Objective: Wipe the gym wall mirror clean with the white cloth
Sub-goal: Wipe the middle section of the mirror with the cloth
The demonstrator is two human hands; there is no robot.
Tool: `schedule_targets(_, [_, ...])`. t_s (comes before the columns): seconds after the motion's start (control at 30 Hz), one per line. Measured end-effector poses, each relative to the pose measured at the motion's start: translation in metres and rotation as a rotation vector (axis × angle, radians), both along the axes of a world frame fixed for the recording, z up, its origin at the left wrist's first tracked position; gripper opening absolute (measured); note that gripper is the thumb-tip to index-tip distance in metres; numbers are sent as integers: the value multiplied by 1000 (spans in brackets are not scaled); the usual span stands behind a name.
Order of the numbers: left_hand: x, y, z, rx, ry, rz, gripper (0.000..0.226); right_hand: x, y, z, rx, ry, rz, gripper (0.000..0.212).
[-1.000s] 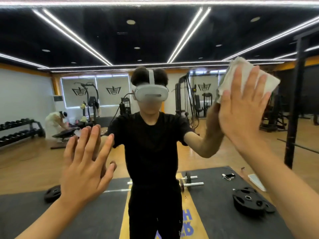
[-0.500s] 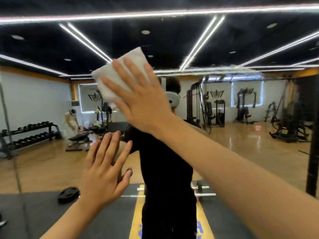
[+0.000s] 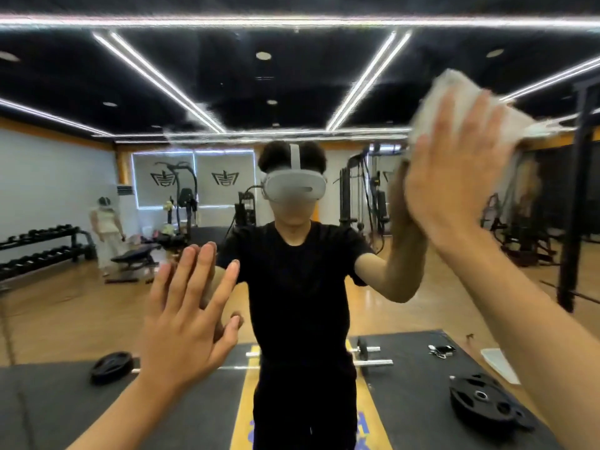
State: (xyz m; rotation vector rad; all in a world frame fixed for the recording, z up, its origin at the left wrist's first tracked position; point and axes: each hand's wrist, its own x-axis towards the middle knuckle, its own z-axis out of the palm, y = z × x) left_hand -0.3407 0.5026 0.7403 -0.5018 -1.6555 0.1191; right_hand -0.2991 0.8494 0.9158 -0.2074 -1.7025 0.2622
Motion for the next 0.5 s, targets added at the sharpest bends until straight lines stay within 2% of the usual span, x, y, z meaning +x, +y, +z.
schedule_targets(0.17, [1, 2, 3, -1, -21, -10, 64, -22, -163, 27, 363, 36, 124, 61])
schedule_targets(0.27, [2, -3, 3, 3, -32, -26, 68, -23, -233, 22, 672, -15, 137, 62])
schedule_targets(0.4, [3, -5, 2, 9, -44, -44, 69, -22, -214, 21, 961, -71, 136, 61])
schedule_targets(0.5, [3, -7, 3, -16, -21, -18, 71, -23, -142, 18, 869, -25, 164, 61])
